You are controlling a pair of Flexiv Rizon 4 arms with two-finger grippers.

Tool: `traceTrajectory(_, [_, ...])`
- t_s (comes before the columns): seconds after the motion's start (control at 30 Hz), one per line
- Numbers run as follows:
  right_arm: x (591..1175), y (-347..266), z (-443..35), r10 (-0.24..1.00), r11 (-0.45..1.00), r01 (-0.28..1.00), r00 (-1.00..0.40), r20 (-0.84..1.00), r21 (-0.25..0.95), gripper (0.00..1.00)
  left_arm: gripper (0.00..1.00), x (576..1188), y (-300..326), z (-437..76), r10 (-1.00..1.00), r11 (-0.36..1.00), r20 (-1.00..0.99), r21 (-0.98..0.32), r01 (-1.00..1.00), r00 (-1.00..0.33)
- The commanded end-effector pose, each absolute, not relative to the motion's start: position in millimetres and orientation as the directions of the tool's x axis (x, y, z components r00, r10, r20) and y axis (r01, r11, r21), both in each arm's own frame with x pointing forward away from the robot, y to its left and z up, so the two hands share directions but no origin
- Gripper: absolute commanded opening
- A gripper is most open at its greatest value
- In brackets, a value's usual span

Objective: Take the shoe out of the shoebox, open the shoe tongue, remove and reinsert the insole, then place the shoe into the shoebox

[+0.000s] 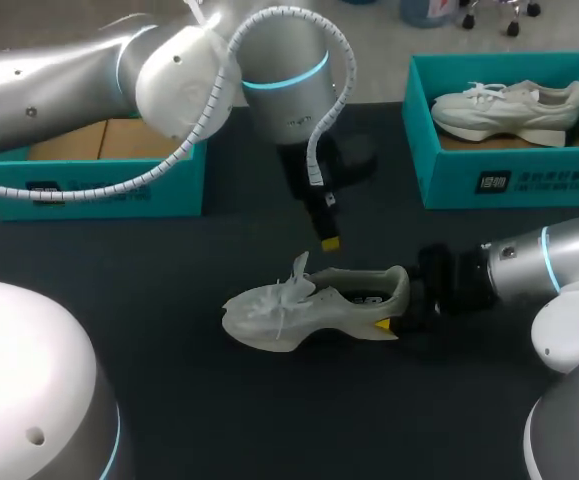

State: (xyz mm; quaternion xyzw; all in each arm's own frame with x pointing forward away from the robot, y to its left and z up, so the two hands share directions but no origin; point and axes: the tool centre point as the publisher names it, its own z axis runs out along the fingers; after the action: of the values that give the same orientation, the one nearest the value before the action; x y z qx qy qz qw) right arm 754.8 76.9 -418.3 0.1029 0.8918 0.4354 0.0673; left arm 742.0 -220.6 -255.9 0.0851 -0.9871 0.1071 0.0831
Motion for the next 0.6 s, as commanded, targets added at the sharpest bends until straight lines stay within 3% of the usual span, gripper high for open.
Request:
traceTrajectory(0.03, [755,78,-419,0.244,0.603,0.126,-0.969,-0.031,0.787,0.00,0.00,745,-238,-280,-0.111,0.975,0.208,-0.167,-0.147,-0.972])
traceTrajectory(0.6, [755,78,-419,0.244,0.603,0.126,-0.969,-0.031,0.787,0.00,0.00,736,-255,-303,-0.054,0.988,0.197,-0.129,-0.081,-0.979])
